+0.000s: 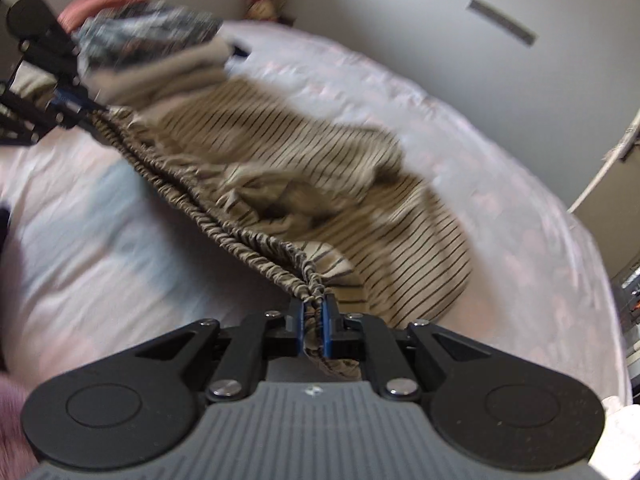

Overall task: Fold clothes
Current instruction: 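Lay the pants down on the bed with both grippers, waistband first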

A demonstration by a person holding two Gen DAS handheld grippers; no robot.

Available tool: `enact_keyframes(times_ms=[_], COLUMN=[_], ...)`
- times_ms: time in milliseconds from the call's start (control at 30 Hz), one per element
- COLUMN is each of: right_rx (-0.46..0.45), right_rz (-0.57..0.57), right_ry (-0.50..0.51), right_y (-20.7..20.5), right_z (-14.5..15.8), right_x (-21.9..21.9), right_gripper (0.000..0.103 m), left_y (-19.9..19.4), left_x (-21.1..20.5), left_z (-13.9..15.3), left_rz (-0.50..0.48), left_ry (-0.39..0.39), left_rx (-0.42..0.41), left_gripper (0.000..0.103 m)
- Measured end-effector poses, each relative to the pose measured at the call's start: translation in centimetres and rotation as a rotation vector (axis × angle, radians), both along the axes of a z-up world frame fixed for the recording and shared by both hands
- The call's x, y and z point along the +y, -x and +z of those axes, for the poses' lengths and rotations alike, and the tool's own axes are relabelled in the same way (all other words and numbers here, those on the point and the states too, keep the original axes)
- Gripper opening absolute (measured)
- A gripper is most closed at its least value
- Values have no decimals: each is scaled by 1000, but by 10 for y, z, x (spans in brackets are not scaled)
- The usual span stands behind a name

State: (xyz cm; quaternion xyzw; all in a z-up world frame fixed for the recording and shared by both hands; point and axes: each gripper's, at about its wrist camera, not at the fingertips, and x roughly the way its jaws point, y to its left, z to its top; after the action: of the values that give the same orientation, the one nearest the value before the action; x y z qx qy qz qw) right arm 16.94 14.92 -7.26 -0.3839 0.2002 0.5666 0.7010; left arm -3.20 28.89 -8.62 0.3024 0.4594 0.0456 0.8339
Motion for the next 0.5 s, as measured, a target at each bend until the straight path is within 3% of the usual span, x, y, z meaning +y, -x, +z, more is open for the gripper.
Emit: enact_keyframes(times_ms=[133,500], right_rx=[-3,-16], right_rz=[65,286], right_ry=[114,266], right_y=[7,33], right_z=[-24,10], right_x=[-4,-36], right_gripper=[9,9], left_y=[0,42], left_x=[-3,-40], left_z=[-8,2], left_rz=[-65,-304], left_ry=[-10,-14], left_rx=[103,306], left_gripper=[7,7])
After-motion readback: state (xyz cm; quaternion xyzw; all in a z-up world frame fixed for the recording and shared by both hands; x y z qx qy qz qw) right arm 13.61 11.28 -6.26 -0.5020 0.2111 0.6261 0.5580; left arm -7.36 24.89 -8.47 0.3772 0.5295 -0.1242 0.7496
